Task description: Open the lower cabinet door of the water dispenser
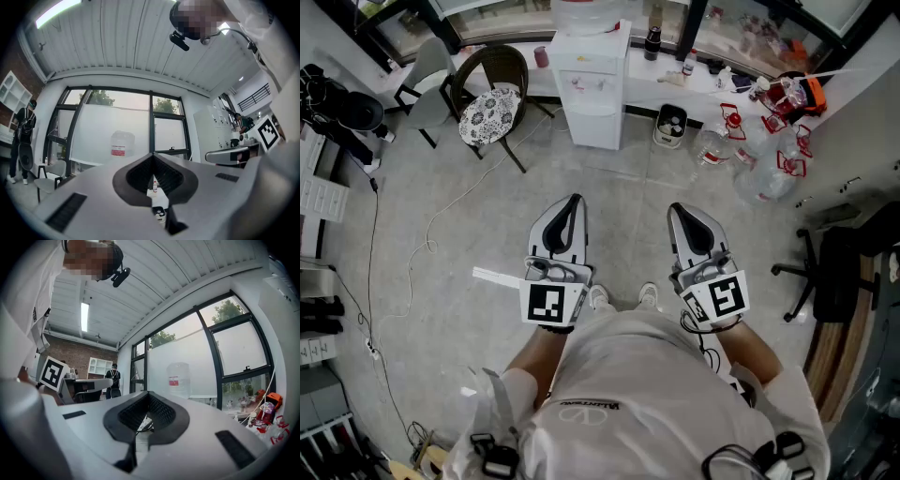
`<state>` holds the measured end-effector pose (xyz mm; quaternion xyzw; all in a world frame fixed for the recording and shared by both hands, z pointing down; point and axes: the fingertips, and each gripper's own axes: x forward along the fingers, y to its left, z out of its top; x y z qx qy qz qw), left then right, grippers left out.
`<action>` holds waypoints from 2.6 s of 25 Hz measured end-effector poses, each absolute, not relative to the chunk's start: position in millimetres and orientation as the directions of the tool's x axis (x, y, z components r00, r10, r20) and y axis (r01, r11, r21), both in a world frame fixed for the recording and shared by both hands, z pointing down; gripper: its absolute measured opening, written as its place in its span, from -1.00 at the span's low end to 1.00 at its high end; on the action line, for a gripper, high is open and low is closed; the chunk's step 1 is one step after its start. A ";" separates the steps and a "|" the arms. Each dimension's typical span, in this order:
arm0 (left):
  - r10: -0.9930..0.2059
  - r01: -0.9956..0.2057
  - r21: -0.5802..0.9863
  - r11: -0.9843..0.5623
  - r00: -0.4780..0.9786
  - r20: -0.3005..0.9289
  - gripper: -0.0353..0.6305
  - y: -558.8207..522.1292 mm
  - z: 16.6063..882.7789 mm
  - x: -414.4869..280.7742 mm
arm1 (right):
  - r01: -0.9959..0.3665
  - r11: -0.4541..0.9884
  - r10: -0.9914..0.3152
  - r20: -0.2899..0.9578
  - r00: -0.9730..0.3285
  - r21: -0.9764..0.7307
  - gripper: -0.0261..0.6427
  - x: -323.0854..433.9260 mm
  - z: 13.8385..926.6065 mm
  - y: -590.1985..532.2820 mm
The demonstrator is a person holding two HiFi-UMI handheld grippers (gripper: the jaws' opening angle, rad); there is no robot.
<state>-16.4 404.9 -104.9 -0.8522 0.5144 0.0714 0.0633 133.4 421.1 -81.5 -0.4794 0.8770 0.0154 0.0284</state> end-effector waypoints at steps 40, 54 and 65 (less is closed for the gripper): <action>-0.874 -0.891 -0.027 -0.453 0.450 -0.186 -0.88 243.8 -99.9 -34.6 | -0.815 0.579 -0.811 -0.094 -0.578 0.015 -0.87 110.3 -81.9 253.9; -0.917 -0.926 -0.039 -0.375 0.377 -0.135 -0.88 128.3 -92.2 11.0 | -0.755 0.655 -0.753 -0.080 -0.653 -0.004 -0.87 152.3 -77.1 123.7; -0.926 -0.930 -0.023 -0.368 0.368 -0.083 -0.88 76.6 -60.4 29.1 | -0.738 0.675 -0.738 -0.041 -0.674 -0.026 -0.87 162.3 -42.2 66.5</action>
